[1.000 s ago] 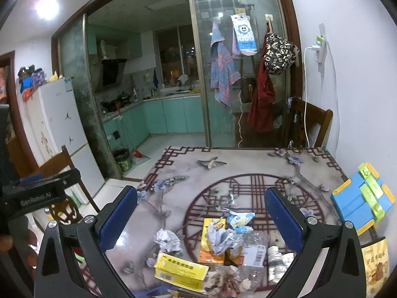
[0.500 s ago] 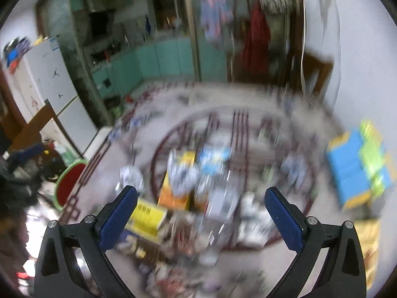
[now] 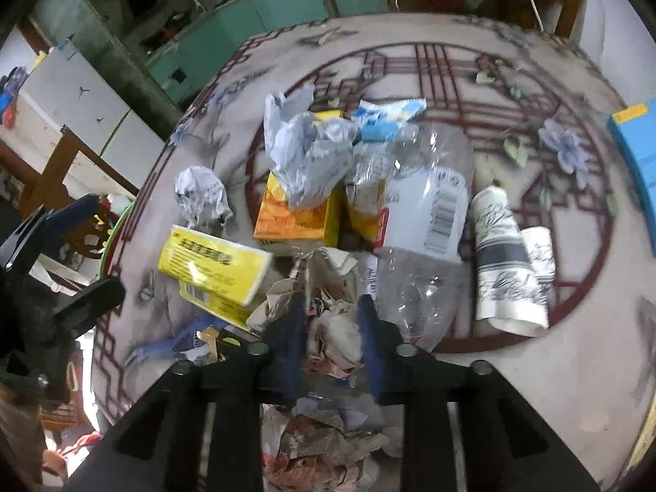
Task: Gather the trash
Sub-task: 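Grasp the yellow medicine box with the left tool while the right tool grasps crumpled paper, then carry both items over the red bucket and open both tools to drop them, then grasp crumpled white paper with the left tool while the right tool grasps a clear bottle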
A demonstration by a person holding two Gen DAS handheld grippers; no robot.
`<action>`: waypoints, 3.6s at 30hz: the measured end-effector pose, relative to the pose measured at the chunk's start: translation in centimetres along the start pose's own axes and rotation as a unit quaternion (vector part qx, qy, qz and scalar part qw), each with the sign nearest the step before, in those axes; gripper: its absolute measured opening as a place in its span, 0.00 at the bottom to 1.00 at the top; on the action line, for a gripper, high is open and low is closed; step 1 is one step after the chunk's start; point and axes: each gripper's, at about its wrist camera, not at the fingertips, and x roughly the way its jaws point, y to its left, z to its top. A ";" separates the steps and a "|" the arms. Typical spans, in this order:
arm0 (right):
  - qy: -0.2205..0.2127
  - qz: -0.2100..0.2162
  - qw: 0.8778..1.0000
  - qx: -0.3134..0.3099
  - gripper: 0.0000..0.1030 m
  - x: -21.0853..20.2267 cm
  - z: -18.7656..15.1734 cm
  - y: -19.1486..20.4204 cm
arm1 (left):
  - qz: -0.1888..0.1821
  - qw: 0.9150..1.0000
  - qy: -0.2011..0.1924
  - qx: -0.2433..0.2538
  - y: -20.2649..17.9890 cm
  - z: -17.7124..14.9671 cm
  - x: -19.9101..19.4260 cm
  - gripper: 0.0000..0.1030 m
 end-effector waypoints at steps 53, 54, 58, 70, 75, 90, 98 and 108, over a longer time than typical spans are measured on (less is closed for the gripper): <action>-0.138 0.098 0.977 -0.127 0.17 -5.4 6.1 22.5 | 0.079 0.923 -0.048 -0.372 18.2 -10.2 -10.4 0.18; -0.137 0.096 0.977 -0.129 0.17 -5.2 6.0 23.3 | 0.079 0.922 -0.045 -0.375 18.9 -10.6 -10.4 0.18; -0.127 0.096 0.980 -0.123 0.17 -3.0 6.2 26.9 | 0.086 0.921 -0.028 -0.380 21.8 -12.5 -10.5 0.18; -0.055 0.128 0.984 -0.114 0.17 7.1 6.7 36.9 | 0.115 0.908 0.022 -0.401 29.4 -19.0 -10.6 0.18; -0.030 0.119 0.984 -0.126 0.18 11.1 6.7 40.3 | 0.114 0.903 0.034 -0.412 31.4 -20.8 -10.3 0.18; -0.055 0.085 0.986 -0.134 0.44 11.6 7.1 42.3 | 0.130 0.899 -0.008 -0.418 33.8 -20.7 -11.7 0.75; -0.075 0.065 0.990 -0.097 0.44 8.3 5.9 38.7 | 0.125 0.922 -0.020 -0.365 30.9 -18.1 -12.1 0.76; -0.101 -0.008 0.995 -0.023 0.44 2.8 3.5 28.0 | 0.066 0.957 -0.026 -0.280 23.8 -12.4 -9.8 0.79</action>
